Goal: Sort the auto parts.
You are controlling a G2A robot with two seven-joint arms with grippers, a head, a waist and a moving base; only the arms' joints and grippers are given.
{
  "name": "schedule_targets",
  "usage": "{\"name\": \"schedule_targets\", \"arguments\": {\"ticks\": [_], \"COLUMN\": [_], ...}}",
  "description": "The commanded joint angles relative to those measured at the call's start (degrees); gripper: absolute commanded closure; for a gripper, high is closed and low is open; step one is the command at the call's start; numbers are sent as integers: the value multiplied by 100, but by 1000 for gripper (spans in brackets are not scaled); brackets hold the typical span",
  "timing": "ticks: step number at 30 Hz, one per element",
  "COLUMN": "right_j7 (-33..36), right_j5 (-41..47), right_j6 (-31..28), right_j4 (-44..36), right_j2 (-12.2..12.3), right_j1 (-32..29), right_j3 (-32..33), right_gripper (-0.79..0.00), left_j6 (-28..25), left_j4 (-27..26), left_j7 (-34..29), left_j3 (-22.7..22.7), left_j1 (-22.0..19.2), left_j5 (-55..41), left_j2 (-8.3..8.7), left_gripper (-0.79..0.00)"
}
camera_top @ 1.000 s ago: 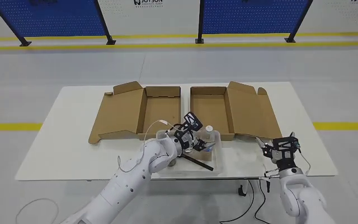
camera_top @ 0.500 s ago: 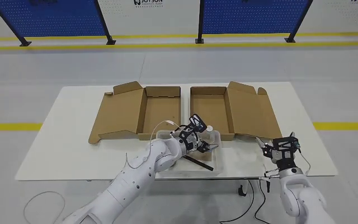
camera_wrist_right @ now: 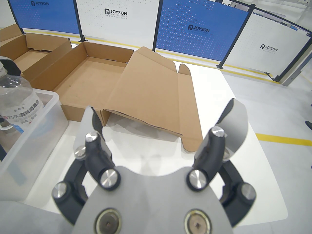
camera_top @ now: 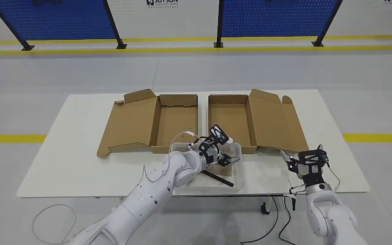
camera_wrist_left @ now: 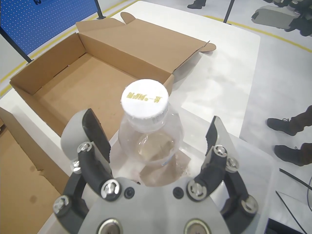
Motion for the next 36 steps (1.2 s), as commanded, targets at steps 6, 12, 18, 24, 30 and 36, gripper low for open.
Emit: {"name": "schedule_targets", "arguments": {"ticks": [6, 12, 18, 24, 30, 36], "right_j7": [0, 0, 0, 0, 0, 0], "right_j5": [0, 0, 0, 0, 0, 0], "right_j6": [0, 0, 0, 0, 0, 0], "right_j4": [0, 0, 0, 0, 0, 0], "right_j2": [0, 0, 0, 0, 0, 0], "right_j1": [0, 0, 0, 0, 0, 0], "right_j3": [0, 0, 0, 0, 0, 0], "right_gripper": [-785, -785, -785, -785, -785, -785], "left_j6": [-11, -47, -72, -104, -111, -77], "left_j4": [135, 185, 184, 90, -5, -72], "left_j7": [32, -3, 13, 11, -24, -75], "left_j3": [-9, -56, -122, -191, -232, -254], "left_j1": [-18, 0, 32, 98, 148, 168], "left_j5": [54, 38, 130, 243, 338, 397], "left_j2": [-48, -73, -74, -64, -65, -83], "left_gripper": [-785, -785, -785, -779, -748, -767]}}
